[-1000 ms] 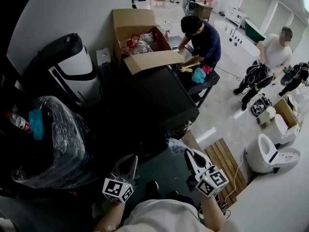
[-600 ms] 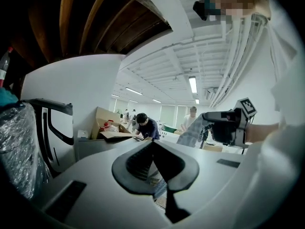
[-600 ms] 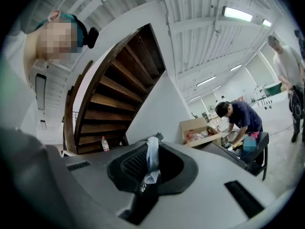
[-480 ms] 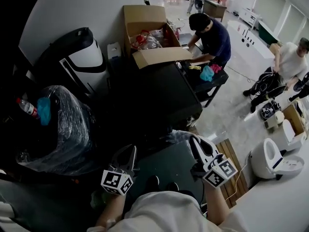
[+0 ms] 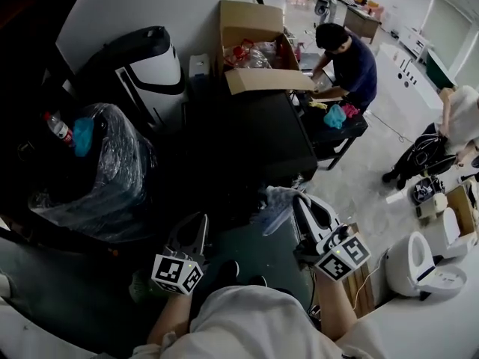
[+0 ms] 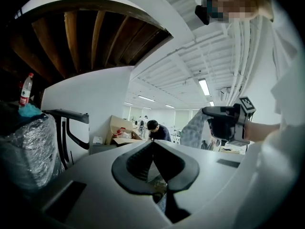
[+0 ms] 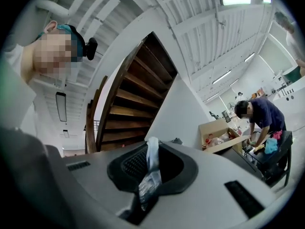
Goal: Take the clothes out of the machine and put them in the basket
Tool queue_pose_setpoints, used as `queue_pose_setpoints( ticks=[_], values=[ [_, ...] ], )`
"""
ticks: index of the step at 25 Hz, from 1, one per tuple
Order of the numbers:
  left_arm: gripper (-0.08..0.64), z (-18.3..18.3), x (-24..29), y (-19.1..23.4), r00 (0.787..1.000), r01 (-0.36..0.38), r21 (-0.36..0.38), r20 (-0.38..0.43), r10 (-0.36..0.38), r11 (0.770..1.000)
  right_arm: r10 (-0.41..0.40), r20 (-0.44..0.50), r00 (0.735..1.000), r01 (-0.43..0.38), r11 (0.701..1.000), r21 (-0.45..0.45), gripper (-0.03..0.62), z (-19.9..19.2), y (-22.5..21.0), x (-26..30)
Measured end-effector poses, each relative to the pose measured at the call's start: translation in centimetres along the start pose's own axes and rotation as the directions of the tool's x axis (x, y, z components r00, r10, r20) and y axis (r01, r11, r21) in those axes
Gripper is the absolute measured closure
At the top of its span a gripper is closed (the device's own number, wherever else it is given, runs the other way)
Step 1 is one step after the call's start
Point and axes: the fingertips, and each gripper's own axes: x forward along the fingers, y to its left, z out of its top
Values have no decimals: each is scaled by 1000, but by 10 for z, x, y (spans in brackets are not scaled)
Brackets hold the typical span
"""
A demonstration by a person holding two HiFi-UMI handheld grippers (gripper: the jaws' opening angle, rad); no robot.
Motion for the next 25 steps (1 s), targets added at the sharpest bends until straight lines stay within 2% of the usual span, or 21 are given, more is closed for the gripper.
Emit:
queue_pose_setpoints(
  ticks=[8, 15, 25],
  values=[
    [540, -4, -36, -21, 995, -100, 7, 11, 100, 995, 109, 0, 994, -109, 994, 10, 561, 8, 22, -17],
    [540, -6, -73, -27, 982, -190, 22, 19, 189, 982, 207, -16, 978, -206, 978, 40, 561, 1, 44, -16],
    [540, -4, -142, 5, 929, -369, 2, 44, 368, 929, 374, -62, 925, -369, 926, 86, 561, -18, 99, 18]
  ],
)
